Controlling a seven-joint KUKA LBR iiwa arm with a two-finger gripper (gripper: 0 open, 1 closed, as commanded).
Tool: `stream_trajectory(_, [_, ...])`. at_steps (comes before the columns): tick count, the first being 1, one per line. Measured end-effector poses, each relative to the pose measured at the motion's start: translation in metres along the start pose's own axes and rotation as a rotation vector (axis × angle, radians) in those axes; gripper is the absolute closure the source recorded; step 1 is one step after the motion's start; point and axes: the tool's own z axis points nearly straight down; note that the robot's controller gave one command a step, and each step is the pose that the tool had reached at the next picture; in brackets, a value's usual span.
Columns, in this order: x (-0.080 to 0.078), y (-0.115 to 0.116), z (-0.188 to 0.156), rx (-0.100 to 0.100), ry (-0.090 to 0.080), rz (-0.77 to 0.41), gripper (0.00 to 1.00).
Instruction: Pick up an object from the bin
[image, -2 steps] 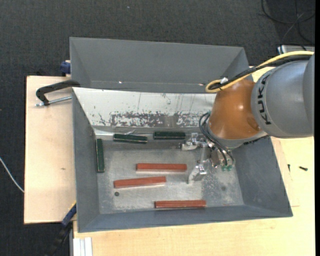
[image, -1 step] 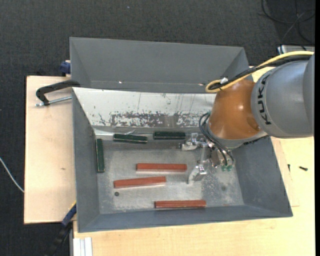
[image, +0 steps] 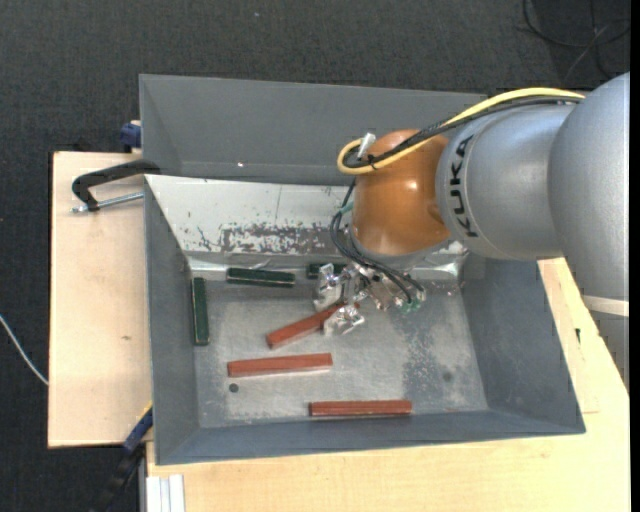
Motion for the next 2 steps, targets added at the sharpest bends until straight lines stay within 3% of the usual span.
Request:
stream_trajectory(1, [0.0, 0.0, 0.0, 0.0, -0.002, 0.0, 1.0])
stream_trajectory(2, [0.0, 0.022, -0.157, 0.0, -0.022, -0.02, 1.0])
